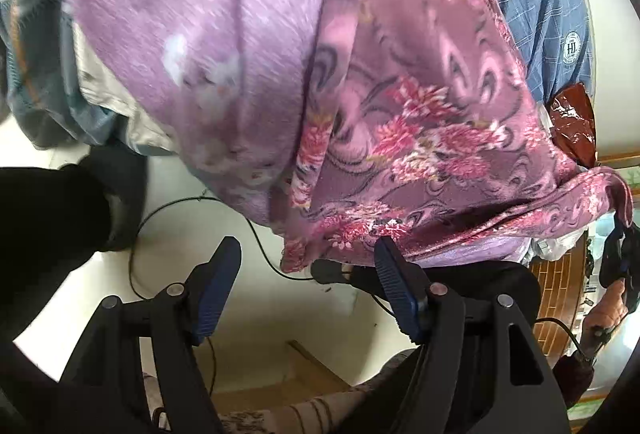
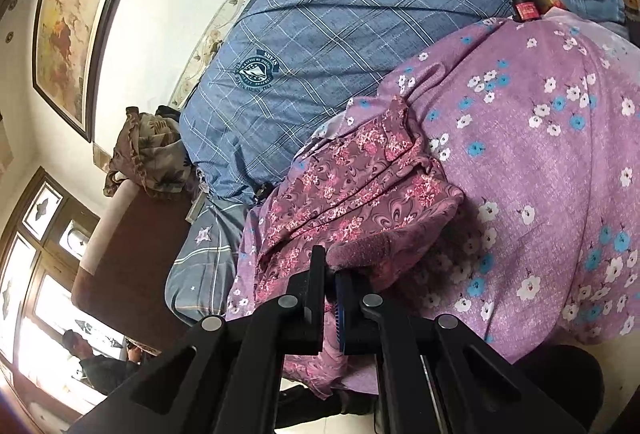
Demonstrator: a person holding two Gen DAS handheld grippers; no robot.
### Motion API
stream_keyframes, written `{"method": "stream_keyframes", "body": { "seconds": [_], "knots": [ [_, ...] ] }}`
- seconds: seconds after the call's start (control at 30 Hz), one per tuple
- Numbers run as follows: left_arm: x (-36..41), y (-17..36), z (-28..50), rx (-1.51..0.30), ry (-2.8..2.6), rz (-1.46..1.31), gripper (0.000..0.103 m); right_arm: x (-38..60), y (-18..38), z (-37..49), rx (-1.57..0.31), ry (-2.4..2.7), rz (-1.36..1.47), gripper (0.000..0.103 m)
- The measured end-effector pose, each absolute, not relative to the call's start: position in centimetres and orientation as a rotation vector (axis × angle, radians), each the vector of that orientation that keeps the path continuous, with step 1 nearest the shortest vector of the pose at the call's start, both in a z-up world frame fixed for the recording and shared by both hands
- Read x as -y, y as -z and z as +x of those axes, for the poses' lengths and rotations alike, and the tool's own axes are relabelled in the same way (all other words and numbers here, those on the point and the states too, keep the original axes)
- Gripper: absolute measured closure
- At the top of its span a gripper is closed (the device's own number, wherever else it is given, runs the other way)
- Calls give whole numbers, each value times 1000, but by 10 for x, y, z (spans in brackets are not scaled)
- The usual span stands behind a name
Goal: Fold small clothes
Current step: 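Hold the lifted shirt with both grippers and fold it over toward the collar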
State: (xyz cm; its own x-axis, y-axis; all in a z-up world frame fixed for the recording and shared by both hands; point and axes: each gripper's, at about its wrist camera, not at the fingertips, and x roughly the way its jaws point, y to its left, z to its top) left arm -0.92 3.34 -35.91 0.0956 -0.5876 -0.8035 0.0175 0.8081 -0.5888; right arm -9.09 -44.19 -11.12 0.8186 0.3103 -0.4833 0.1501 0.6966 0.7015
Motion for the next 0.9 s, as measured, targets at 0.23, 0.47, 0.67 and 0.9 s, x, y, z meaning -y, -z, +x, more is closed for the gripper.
{"method": "stream_keyframes", "body": {
  "seconds": [0.23, 0.47, 0.67, 0.9],
  "knots": [
    [-16, 380, -5, -1439, 526, -509, 58, 442, 113, -86, -626, -85, 807, 100],
    [-5, 361, -6, -1392, 593, -489, 98, 445, 113, -90, -625, -79, 811, 100],
    [-7, 316, -6, -1273, 680, -500, 99, 447, 107, -93, -618, -75, 800, 100],
    [-18, 290, 0, -1238, 685, -496, 99, 455, 96, -92, -590, -69, 789, 100]
  ]
}}
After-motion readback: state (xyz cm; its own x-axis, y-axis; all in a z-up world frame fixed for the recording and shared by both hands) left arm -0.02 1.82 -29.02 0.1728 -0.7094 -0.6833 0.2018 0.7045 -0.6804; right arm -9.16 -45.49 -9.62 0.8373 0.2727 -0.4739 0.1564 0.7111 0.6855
